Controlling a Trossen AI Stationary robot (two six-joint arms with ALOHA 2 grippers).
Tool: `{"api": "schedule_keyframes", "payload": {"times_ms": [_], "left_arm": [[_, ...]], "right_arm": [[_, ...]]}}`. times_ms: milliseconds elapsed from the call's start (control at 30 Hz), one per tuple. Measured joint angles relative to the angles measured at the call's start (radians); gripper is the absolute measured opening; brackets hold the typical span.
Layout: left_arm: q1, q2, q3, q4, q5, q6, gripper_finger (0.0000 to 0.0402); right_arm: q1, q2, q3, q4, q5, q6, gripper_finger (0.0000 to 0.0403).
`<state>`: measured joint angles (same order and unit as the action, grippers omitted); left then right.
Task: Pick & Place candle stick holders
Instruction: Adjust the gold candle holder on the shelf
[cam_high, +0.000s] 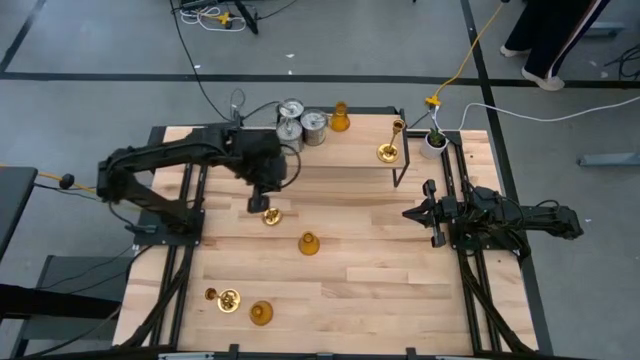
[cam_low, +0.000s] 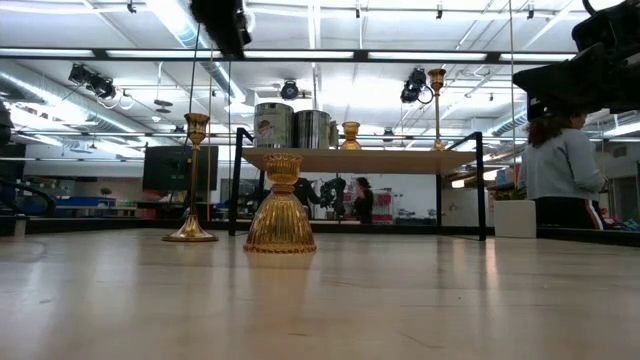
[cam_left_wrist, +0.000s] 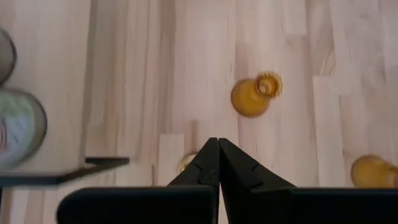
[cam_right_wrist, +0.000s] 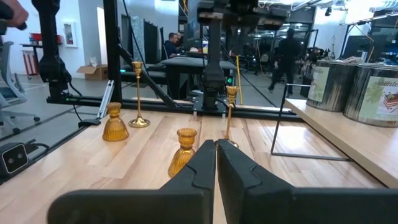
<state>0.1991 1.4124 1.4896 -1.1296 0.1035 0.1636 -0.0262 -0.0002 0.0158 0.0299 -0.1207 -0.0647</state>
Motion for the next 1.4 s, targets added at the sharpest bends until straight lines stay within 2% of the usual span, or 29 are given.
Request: {"api": "schedule_keyframes", "payload": {"times_ms": [167,367,567,700,867,1233,1400], "left_arm": [[0.001,-0.118,-0.134,0.058,-0.013,-0.008,0.0018],[0.001,-0.217,-0.248,0.085,-0.026,-0.101,0.0019],[0.008,-0.287,-0.349,0.094,-0.097,-0.109,0.0019],[0.032,-0.309,-0.406,0.095,-0.107,-0.154,0.0029],[0.05,-0.308,-0.445,0.087,-0.107,-0.209,0.0047],[0.051,-0.307,-0.45,0.089,-0.119,-0.205,0.009],[0.051,-0.307,-0.45,0.098,-0.119,-0.204,0.0096]], "right_arm": [[0.0,0.0,0.0,0.0,0.0,0.0,0.0022],[0.0,0.0,0.0,0.0,0.0,0.0,0.0022],[0.0,0.0,0.0,0.0,0.0,0.0,0.0022],[0.0,0.0,0.0,0.0,0.0,0.0,0.0022],[0.0,0.0,0.0,0.0,0.0,0.0,0.0022],[0.0,0.0,0.0,0.0,0.0,0.0,0.0022],[0.0,0.0,0.0,0.0,0.0,0.0,0.0022]]}}
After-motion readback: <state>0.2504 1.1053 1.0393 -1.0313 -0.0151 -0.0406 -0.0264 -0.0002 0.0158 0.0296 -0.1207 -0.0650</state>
